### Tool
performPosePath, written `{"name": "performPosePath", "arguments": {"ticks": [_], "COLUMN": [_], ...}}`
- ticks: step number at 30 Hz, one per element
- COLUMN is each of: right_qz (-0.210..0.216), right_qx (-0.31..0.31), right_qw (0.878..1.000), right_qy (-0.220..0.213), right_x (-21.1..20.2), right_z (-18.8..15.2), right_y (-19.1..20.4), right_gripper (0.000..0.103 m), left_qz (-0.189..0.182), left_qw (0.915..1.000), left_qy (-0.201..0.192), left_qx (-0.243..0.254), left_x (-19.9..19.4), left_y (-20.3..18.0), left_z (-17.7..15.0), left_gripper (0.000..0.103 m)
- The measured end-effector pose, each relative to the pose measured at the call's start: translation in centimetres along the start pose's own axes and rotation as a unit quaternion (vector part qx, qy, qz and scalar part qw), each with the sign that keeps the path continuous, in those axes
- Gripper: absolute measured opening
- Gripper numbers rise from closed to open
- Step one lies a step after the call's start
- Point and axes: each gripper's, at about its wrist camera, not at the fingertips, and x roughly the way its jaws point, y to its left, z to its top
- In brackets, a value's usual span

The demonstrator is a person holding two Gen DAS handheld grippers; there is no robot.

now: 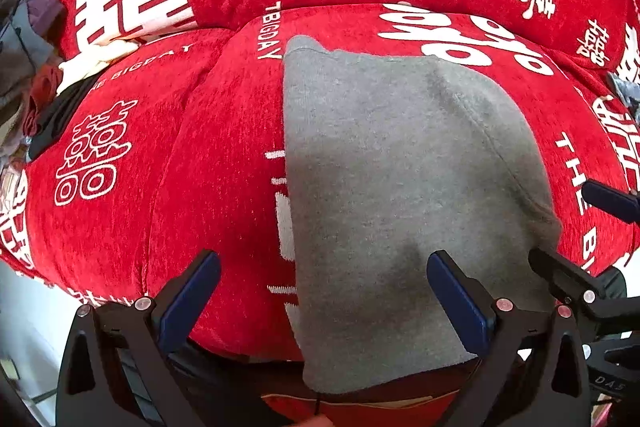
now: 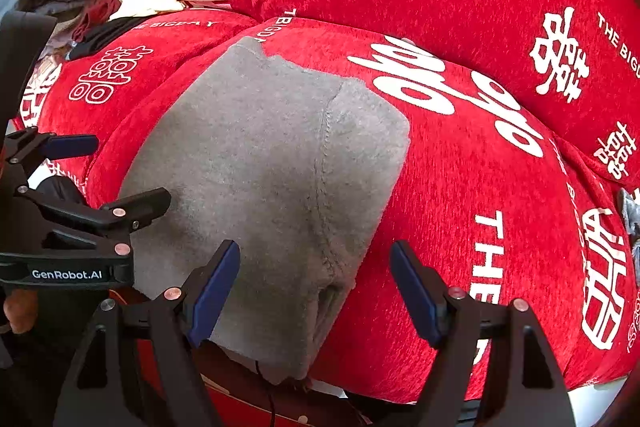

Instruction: Fold small clothes

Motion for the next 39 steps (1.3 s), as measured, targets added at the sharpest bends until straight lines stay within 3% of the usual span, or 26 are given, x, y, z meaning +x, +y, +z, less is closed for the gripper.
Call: {"name": "performPosePath", "arguments": {"ticks": [39], "right_qz": [-0.001], "right_qx": [-0.001], "right_qw": [1.0], "right_qy": [-0.004], "right_x": [-0.34], "right_z": [0.34], "right_y": [-0.16], "right_gripper": [0.08], "left_qz": [-0.013], "left_qw": [0.9998], "left_qy": [0.01], "left_qx": [-0.008], "left_x": [-0.27], "left_y": [-0.05], "left_z": [0.05], "left_gripper": [0.103]}}
